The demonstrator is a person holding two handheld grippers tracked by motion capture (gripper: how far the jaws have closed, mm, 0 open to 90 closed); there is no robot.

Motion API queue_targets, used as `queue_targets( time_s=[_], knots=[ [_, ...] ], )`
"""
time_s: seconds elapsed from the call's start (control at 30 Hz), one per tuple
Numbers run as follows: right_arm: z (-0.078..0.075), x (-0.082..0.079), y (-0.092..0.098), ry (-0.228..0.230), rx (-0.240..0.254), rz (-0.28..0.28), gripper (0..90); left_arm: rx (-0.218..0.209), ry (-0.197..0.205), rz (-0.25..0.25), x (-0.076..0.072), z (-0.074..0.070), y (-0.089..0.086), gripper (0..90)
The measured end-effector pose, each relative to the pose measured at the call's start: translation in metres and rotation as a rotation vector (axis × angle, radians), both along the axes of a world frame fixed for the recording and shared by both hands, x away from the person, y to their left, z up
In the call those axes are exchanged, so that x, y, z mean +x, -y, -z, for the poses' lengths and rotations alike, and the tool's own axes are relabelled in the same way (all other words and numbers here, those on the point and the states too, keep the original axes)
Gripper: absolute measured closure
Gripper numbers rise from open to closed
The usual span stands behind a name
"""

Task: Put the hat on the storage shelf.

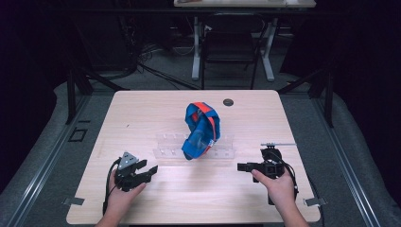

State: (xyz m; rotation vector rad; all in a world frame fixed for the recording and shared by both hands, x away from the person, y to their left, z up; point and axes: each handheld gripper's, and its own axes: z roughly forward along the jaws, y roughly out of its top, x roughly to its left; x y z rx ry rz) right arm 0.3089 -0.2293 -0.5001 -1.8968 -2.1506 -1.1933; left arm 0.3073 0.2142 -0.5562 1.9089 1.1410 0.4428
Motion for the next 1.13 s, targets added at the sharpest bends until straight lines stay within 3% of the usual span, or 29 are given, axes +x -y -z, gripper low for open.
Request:
queue_targets(
  time_s=[0.33,0.6,0.9,1.13],
  knots=[
    [0.018,-0.010,0.006,0.043,-0.042,0.012,48.3,0.003,-0.007,0.002,-0.001,0.000,0.001,45.2],
    [0.030,-0.016,0.006,0.043,-0.031,0.019,48.0,0.001,-0.001,0.006,-0.001,0.001,0.003,44.8],
    [0.039,-0.023,0.011,0.087,-0.029,0.030,47.6,0.004,0.000,0.012,-0.001,0.002,0.004,44.6],
    [0.043,-0.026,0.012,0.096,-0.032,0.035,47.6,0.014,-0.001,0.025,-0.002,0.002,0.007,44.5]
  ],
)
